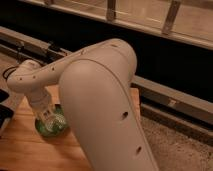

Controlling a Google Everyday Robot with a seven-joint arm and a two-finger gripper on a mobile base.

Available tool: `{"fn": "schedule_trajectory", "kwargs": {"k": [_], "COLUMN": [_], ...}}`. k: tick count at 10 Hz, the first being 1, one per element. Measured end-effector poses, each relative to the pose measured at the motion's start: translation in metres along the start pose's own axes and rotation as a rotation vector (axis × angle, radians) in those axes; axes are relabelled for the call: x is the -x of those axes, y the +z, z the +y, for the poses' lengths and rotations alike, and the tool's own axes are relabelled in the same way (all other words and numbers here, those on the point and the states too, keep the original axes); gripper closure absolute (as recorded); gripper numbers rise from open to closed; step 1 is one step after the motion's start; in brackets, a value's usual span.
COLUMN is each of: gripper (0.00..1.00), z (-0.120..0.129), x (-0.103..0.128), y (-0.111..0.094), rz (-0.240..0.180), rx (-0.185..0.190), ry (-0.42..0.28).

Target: Place the bottle in the ceramic bowl

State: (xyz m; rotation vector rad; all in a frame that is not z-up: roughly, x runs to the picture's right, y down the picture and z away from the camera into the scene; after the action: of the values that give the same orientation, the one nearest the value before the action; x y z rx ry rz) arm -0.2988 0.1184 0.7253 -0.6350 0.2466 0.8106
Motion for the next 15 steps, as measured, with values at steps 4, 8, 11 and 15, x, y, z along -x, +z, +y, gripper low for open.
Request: {"fn": "schedule_trajectory", "kwargs": {"k": [4,8,11,15], "gripper": [1.0,0.7,0.4,0.2], "z": [-0.026,-0.024,-0.023,-0.026], "x": [0.004,0.005,0.005,0.005], "y": [0.028,0.028,0.028,0.028], "rz": [0.036,0.03,0.032,0.032], "rx": [0.001,0.005,0.003,0.003], "ry": [0.028,0.028,0.026,0.03]}}
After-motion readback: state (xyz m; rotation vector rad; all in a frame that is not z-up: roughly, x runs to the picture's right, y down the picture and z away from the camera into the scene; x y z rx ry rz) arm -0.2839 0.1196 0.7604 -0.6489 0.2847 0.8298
